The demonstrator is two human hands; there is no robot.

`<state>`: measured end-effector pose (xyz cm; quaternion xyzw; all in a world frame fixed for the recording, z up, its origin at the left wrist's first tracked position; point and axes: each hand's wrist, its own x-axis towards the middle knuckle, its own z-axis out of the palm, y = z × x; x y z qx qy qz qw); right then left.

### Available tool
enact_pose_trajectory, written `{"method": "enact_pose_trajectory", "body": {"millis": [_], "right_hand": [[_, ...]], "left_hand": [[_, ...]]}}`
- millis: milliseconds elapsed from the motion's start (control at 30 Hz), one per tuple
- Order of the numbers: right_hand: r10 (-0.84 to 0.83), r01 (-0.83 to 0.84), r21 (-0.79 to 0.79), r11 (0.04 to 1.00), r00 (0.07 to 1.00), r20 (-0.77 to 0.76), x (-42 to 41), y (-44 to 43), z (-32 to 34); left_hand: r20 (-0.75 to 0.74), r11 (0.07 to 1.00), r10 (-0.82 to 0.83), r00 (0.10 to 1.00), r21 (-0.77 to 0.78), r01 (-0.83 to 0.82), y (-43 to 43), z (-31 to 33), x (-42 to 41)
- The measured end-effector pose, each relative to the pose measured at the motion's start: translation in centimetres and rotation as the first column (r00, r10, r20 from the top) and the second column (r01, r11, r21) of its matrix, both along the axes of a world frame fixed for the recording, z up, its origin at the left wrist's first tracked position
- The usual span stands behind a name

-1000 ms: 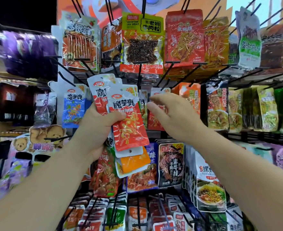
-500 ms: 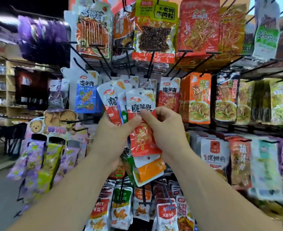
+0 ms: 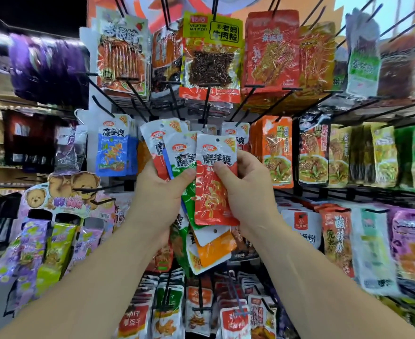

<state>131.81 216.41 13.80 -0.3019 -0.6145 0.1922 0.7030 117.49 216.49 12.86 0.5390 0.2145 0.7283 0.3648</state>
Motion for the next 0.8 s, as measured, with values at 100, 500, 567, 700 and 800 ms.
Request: {"method": "enact_pose_trajectory", "body": {"millis": [100, 500, 567, 700, 800], "right_hand": [[-0.041, 0.040, -0.042, 0.998, 0.998, -0.042, 1.4, 0.4, 1.8], [-0.467, 0.468, -0.015, 0.884, 0.883, 0.046, 6.7, 3.5, 11.7], [-0.446, 0.449, -0.021, 0.893, 0.892, 0.071, 6.6, 4.1, 11.7], [-0.444, 0.449, -0.025, 0.893, 0.889, 0.113, 6.4, 4.4, 11.2], [-0.447, 0.451, -0.005, 0.893, 0.886, 0.120, 6.5, 4.8, 11.1]], "left_hand": [[-0.075, 0.993, 0.114, 0.991, 0.029, -0.112, 1.2, 1.1, -0.5], [-0.190, 0.999, 0.046, 0.981, 0.001, -0.047, 3.8, 4.2, -1.2], [-0.194, 0.999, 0.034, 0.980, -0.020, -0.039, 3.9, 4.1, -1.2], [-0.202, 0.998, 0.026, 0.979, -0.043, -0.035, 3.9, 4.0, -1.3], [-0.207, 0.998, 0.017, 0.978, -0.057, -0.030, 4.0, 4.0, -1.3]]}}
